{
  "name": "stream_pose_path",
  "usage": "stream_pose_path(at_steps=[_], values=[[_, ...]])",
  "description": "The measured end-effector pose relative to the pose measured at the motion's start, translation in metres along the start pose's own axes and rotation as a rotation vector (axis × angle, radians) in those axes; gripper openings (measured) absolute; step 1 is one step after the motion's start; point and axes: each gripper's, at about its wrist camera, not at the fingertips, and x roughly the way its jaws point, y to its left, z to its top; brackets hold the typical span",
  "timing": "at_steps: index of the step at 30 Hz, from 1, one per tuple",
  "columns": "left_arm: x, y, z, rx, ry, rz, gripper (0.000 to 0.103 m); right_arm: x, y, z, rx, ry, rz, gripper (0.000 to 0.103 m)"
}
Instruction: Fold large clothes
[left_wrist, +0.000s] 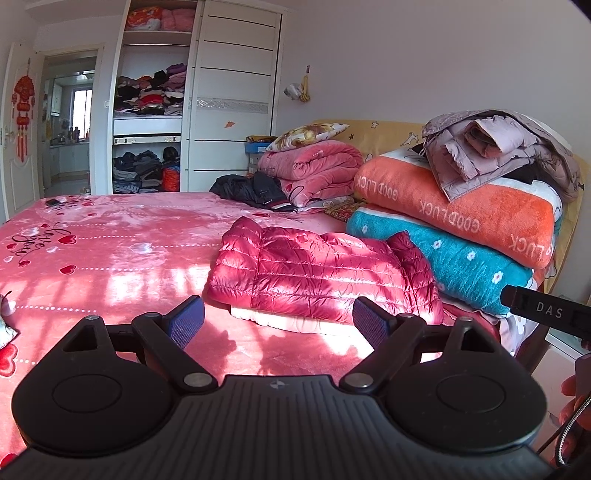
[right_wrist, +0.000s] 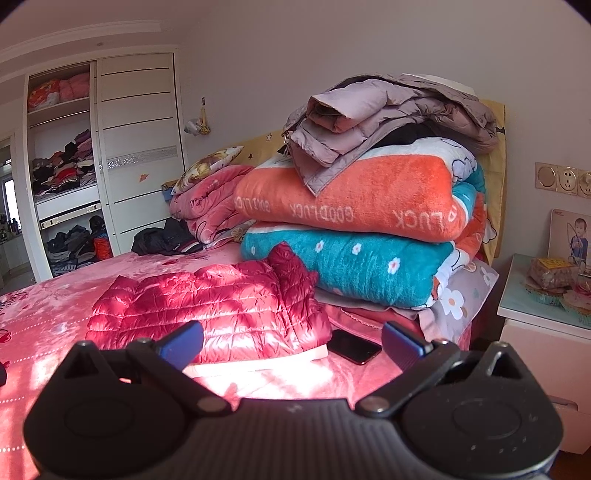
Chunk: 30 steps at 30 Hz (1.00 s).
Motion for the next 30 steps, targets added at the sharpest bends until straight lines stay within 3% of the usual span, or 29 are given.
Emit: stream_pose_path(at_steps=[18,30], values=[[-0.001,0.013,-0.005,0.028,0.024,-0.007,0.103,0.003,-0.006,-0.006,-0.002,-0.009,0.005,0.102],[0.006,0.02,-0.005,0.016,0.034,0.03,0.103,0.008,0.002,-0.011,-0.022,0.004,0.028,0.102]])
